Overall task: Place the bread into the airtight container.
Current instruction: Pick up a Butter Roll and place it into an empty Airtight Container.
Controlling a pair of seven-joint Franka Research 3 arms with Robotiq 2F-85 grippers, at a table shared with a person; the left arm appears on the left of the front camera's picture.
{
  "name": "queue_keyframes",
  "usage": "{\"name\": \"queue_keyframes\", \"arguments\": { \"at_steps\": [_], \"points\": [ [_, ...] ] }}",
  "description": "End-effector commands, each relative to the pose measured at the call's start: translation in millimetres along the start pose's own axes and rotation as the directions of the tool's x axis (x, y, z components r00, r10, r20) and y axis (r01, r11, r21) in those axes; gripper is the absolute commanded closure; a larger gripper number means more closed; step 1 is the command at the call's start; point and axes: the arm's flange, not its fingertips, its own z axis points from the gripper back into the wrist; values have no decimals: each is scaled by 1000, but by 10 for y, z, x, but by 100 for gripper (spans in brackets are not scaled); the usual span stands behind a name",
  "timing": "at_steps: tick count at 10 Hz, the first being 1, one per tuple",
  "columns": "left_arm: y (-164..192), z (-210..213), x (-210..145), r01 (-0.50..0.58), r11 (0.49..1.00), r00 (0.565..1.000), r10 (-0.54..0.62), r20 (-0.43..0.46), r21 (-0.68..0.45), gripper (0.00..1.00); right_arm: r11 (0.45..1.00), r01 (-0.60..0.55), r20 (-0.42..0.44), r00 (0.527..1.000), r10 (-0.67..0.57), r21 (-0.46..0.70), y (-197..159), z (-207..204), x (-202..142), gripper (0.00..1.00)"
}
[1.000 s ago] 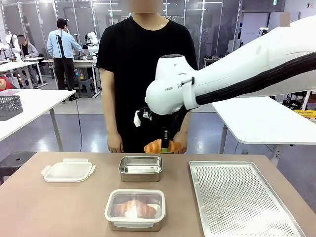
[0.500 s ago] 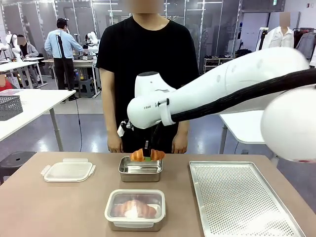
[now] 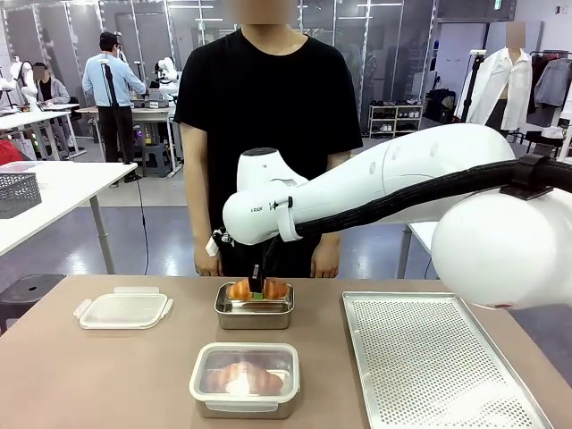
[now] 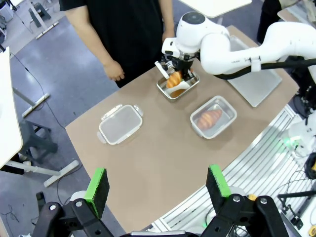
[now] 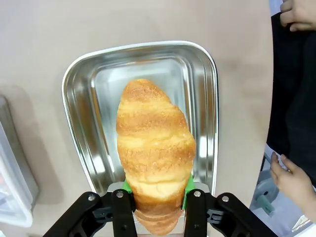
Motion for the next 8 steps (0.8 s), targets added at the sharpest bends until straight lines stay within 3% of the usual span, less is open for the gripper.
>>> {"name": "queue_keyframes", "arguments": {
  "at_steps": [1, 2, 3, 6, 7, 8],
  "points": [
    [-8, 8, 7, 6, 1000, 1000, -6, 3, -6, 0, 999, 43, -1, 999, -43, 23, -4, 33, 124, 61],
    [-8, 8, 7, 6, 1000, 1000, -6, 3, -6, 0, 999, 44, -14, 999, -44, 30, -7, 0, 139, 61],
    [-8, 8, 7, 6, 1000, 1000, -6, 3, -6, 0, 998, 46, -18, 999, -45, 35, -5, -18, 127, 53],
    [-8, 8, 7, 6, 1000, 1000, -6, 3, -6, 0, 998, 42, -6, 999, -42, 49, -7, -21, 112, 10],
    [-8, 8, 7, 6, 1000, 1000, -6, 3, -6, 0, 998, 41, -2, 999, -41, 48, -5, -9, 112, 16],
    [-8, 8, 7, 6, 1000, 1000, -6, 3, -6, 0, 998, 41, -1, 999, -41, 49, -8, -4, 102, 0]
  ]
}}
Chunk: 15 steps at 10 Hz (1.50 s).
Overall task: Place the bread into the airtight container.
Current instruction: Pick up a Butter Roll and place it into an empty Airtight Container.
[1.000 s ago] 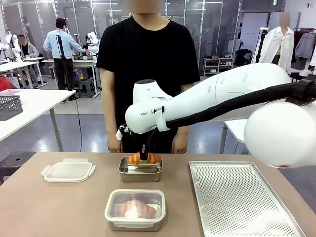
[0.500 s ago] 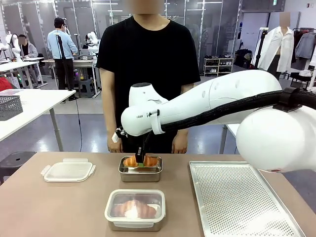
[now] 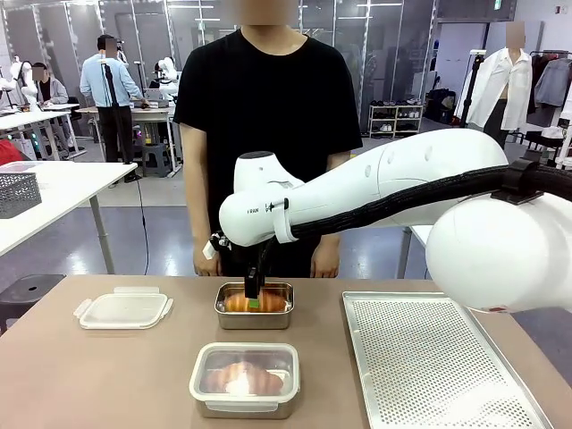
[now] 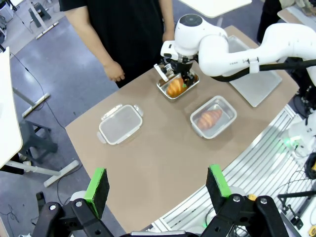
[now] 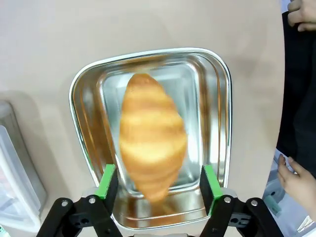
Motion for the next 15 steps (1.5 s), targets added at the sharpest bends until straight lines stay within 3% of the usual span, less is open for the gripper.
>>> {"name": "queue_keyframes", "arguments": {
  "at_steps": [1, 2, 3, 4, 15],
  "points": [
    [-8, 8, 7, 6, 1000, 1000, -6, 3, -6, 0, 999, 29, 12, 1000, -29, 22, -54, 53, 36, 0],
    [-8, 8, 7, 6, 1000, 1000, -6, 3, -6, 0, 999, 24, 22, 999, -25, 31, -60, 61, 22, 0],
    [-8, 8, 7, 6, 1000, 1000, -6, 3, -6, 0, 999, 9, 25, 1000, -10, 41, -72, 78, -3, 7],
    [-8, 8, 7, 6, 1000, 1000, -6, 3, -6, 0, 1000, 8, 9, 1000, -8, 2, -23, 30, -5, 7],
    [-8, 8, 7, 6, 1000, 1000, -6, 3, -6, 0, 1000, 8, 9, 1000, -8, 2, -23, 30, -5, 7]
  ]
}}
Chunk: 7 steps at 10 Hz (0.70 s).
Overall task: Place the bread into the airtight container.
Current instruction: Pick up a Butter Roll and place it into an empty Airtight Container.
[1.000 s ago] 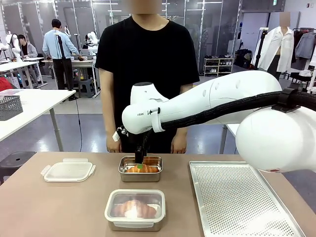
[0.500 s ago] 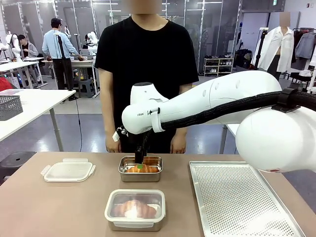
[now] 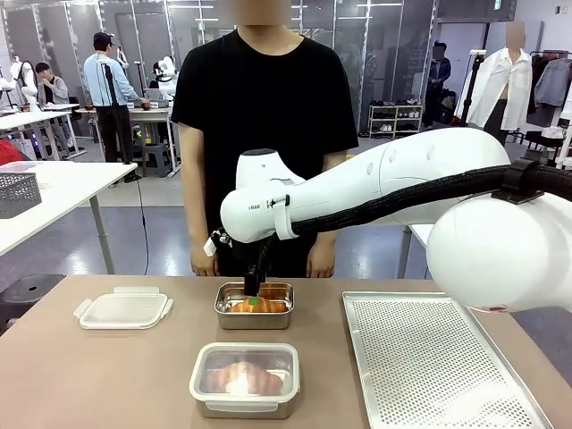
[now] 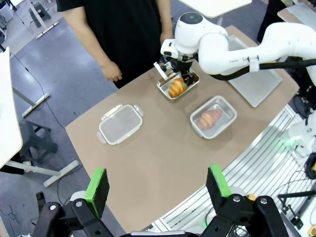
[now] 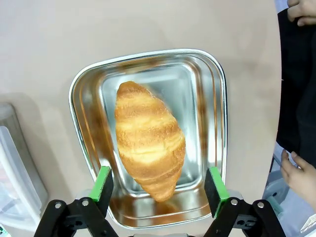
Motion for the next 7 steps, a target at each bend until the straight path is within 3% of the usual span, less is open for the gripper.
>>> {"name": "queue_keyframes", "arguments": {
  "at_steps": [1, 5, 7],
  "points": [
    [-8, 8, 7, 6, 1000, 1000, -6, 3, -6, 0, 1000, 0, 0, 1000, 0, 0, 0, 0, 0, 7],
    [-8, 8, 7, 6, 1000, 1000, -6, 3, -6, 0, 990, 140, 132, 981, -140, 11, -27, 977, -1039, 7],
    [-8, 8, 7, 6, 1000, 1000, -6, 3, -6, 0, 985, 170, 143, 976, -165, -24, 52, 1403, -1608, 7]
  ]
}}
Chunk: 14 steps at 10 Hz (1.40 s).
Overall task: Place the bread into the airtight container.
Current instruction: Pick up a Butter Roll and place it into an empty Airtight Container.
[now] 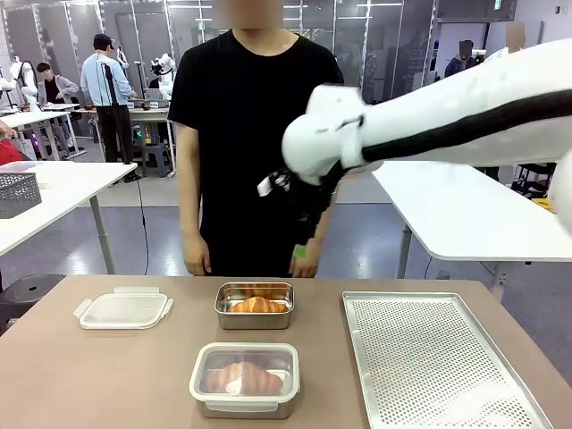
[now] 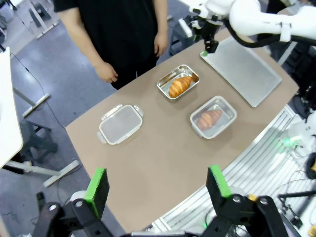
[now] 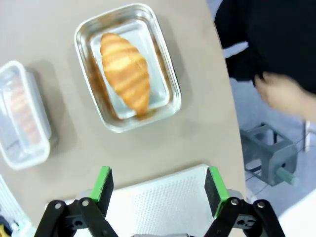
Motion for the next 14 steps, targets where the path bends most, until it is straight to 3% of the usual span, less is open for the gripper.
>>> {"name": "queue_keyframes", "arguments": {
  "at_steps": [1, 4, 6, 8, 12, 14],
  "points": [
    [-9, 7, 8, 6, 1000, 1000, -6, 3, -6, 0, 1000, 3, 34, 999, -2, -14, 200, 343, -628, 7],
    [-9, 7, 8, 6, 1000, 1000, -6, 3, -6, 0, 970, 216, 101, 973, -205, -110, 400, 1209, -1559, 7],
    [-9, 7, 8, 6, 1000, 1000, -6, 3, -6, 0, 929, 322, 139, 944, -300, -184, 696, 1771, -1958, 7],
    [-9, 7, 8, 6, 1000, 1000, -6, 3, -6, 0, 893, 408, 174, 909, -378, -188, 1084, 2399, -2300, 7],
    [-9, 7, 8, 6, 1000, 1000, -6, 3, -6, 0, 791, 584, 225, 808, -545, -183, 1657, 3426, -2567, 7],
    [-9, 7, 8, 6, 1000, 1000, -6, 3, -6, 0, 760, 632, 239, 770, -592, -153, 1824, 3671, -2570, 7]
  ]
}}
